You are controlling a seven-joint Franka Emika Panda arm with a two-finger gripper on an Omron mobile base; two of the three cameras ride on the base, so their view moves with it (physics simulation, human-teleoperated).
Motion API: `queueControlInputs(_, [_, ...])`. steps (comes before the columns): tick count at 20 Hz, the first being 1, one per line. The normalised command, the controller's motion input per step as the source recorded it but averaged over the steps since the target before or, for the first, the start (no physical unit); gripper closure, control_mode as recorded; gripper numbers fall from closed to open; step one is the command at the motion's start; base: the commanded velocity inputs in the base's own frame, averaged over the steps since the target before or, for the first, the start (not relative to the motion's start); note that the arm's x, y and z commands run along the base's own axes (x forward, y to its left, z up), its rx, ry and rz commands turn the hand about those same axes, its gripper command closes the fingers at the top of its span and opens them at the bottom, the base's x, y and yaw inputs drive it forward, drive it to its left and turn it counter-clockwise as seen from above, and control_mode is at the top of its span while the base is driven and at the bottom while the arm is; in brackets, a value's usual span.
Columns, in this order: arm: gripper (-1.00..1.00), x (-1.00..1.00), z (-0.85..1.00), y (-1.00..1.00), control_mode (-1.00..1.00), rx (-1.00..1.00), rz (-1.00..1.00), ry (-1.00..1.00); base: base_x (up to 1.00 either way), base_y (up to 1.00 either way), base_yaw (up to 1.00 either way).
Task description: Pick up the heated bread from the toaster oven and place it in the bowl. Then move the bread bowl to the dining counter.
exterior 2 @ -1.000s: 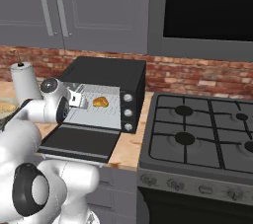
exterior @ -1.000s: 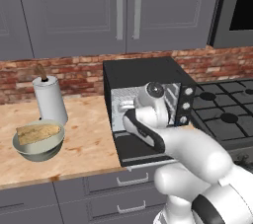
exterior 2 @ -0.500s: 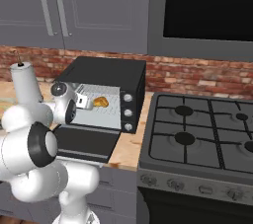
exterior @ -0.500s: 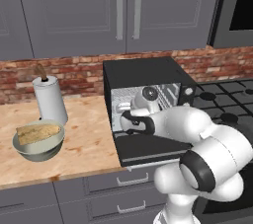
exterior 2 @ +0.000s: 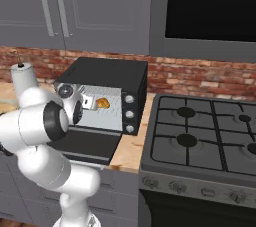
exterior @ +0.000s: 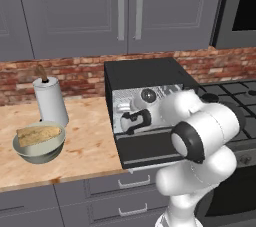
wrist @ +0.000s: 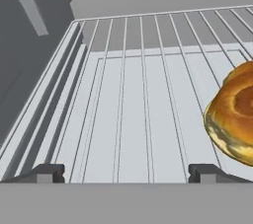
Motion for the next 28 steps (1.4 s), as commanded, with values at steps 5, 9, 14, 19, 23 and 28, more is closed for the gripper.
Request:
queueControlInputs(5, [-1.00, 0.04, -0.04, 0.00, -1.00, 0.00, 0.00, 0.00, 0.00, 0.00, 0.00])
queueControlInputs(9, [-1.00, -0.52, -0.10, -0.03, -1.00, -0.03, -0.02, 0.13, 0.00, 0.00, 0.00])
queueControlInputs(14, [-1.00, -0.98, -0.22, -0.23, -1.00, -0.04, -0.05, 0.26, 0.00, 0.00, 0.00])
queueControlInputs(19, [-1.00, -1.00, -0.15, -0.40, -1.00, 0.00, -0.03, 0.32, 0.00, 0.00, 0.00])
queueControlInputs(23, [-1.00, -1.00, -0.17, -0.43, -1.00, 0.00, -0.07, 0.43, 0.00, 0.00, 0.00])
queueControlInputs(28, [-1.00, -0.64, -0.01, -0.10, -1.00, 0.00, -0.01, -0.05, 0.00, 0.00, 0.00])
